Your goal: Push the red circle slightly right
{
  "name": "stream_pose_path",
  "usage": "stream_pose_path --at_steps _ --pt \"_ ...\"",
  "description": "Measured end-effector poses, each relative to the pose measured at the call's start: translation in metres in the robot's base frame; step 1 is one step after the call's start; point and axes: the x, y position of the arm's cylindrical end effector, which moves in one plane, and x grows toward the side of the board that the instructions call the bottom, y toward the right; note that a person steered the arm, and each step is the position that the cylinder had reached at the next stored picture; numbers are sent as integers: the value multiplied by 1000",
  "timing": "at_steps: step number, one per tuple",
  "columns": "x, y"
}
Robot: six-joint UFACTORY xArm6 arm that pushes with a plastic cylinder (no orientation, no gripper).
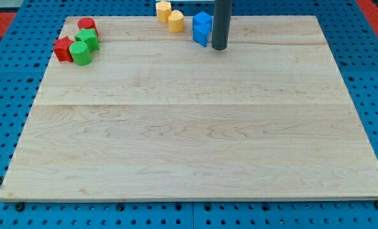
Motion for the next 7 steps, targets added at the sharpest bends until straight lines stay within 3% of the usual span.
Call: stream_pose_path --at_steps 1,2,3,4,5,6,7 --pt "8 0" --pt "65 -43" --pt "108 -138" --pt "119 -263" --pt "56 -347" --pt "40 -366" --pt "-18 -364"
